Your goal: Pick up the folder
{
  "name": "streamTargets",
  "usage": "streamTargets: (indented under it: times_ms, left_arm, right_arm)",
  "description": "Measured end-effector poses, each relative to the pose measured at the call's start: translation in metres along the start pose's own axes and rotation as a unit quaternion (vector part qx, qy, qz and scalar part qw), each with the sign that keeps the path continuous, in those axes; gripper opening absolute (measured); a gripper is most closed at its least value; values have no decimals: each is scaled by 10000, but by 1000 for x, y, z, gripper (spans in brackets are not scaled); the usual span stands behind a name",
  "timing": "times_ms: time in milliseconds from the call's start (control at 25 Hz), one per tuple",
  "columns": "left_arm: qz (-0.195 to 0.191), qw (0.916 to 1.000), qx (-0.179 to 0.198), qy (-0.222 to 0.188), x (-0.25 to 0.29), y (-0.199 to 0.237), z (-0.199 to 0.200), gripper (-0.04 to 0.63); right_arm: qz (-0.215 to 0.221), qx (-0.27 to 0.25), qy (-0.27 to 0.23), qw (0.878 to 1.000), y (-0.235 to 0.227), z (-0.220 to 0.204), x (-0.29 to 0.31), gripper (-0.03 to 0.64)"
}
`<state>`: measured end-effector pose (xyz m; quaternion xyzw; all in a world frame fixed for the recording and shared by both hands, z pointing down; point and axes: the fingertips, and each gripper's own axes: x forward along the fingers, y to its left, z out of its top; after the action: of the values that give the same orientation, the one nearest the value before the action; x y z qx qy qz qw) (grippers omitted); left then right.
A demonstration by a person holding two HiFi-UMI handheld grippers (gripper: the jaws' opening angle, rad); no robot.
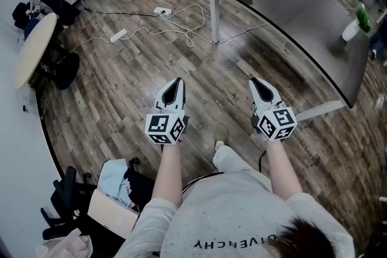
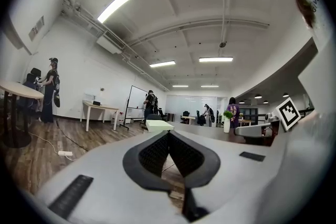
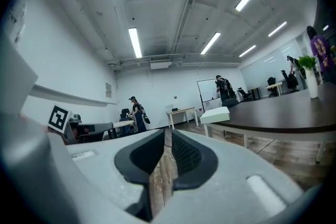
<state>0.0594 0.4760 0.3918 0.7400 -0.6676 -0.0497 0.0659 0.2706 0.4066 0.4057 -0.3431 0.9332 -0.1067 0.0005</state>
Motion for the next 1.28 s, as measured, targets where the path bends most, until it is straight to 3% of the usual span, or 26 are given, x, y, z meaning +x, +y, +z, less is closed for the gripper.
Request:
streamTargets:
  times_ms: [440,1000,1280]
  left_arm:
    - [93,9997,-95,188,89,49,0,-2]
    - [223,9993,-136,270,189,98,-1,-2]
    - [126,9995,-123,270,236,103,-4,-2]
  right_arm:
    - [121,148,201,9996,-51,6,91,153]
    - [194,318,400,9985,-114,8,188,183]
    - [138,419,355,9984,-146,12,217,187]
